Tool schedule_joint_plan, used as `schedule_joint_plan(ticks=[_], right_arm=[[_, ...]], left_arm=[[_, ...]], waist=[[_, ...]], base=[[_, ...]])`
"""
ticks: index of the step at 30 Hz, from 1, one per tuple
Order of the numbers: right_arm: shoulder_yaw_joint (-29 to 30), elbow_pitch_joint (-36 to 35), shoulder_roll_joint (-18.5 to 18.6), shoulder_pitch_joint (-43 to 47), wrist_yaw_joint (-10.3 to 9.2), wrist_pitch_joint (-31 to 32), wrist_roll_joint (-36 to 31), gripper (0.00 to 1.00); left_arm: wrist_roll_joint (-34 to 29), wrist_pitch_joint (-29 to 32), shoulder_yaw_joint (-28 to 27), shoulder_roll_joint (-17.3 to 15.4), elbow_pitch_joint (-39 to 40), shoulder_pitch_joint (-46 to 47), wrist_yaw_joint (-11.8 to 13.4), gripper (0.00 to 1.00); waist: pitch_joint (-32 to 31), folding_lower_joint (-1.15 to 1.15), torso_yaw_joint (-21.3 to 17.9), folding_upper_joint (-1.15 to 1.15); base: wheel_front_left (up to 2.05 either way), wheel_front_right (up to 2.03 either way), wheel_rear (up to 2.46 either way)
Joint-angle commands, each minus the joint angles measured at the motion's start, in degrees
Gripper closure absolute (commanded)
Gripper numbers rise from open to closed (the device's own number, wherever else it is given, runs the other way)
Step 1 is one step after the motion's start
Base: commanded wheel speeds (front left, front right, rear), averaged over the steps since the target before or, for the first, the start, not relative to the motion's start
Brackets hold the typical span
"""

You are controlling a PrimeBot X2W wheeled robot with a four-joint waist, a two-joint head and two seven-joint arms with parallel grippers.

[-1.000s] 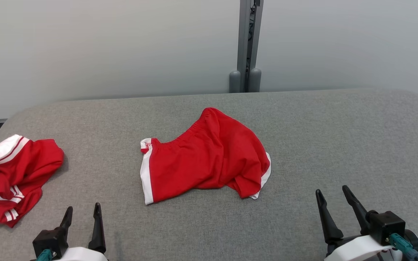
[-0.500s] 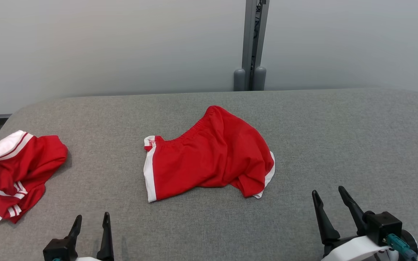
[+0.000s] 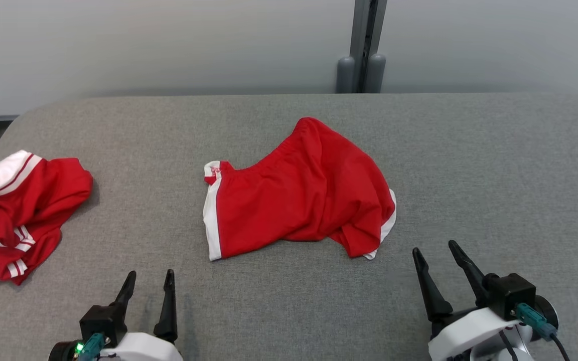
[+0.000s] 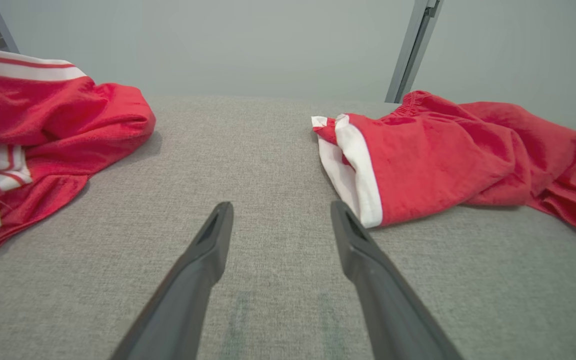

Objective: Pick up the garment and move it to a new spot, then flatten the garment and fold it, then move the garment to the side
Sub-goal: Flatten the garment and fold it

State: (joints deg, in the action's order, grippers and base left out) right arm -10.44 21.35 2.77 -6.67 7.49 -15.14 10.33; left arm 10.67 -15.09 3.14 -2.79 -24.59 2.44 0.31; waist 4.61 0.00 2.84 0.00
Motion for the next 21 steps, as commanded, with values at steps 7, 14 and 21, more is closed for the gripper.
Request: schedule_joint_plan(ticks=[7,14,21], right_arm=[[-2.14,1.62,0.27,-4.13,0.01,0.00,-0.04,0.00],[-3.79,6.47,0.29,-7.61,0.01,-0.01,-0.83,0.00],[-2.98,12.11,0.30,-10.48,0.01,-0.01,-2.10,0.00]], left_arm=[[0.62,-0.11,2.11,-0.22,0.80,4.19,-0.21,0.00],[1.52,-0.11,4.25,-0.22,1.53,6.70,-0.33,0.00],[1.83,-0.11,5.48,-0.22,2.22,7.94,-0.66,0.00]], waist=[[5.42,0.00,1.96,0.00],[8.78,0.00,3.46,0.00],[10.91,0.00,5.43,0.00]], base=[[0.00,0.00,0.00],[0.00,0.00,0.00],[0.00,0.00,0.00]])
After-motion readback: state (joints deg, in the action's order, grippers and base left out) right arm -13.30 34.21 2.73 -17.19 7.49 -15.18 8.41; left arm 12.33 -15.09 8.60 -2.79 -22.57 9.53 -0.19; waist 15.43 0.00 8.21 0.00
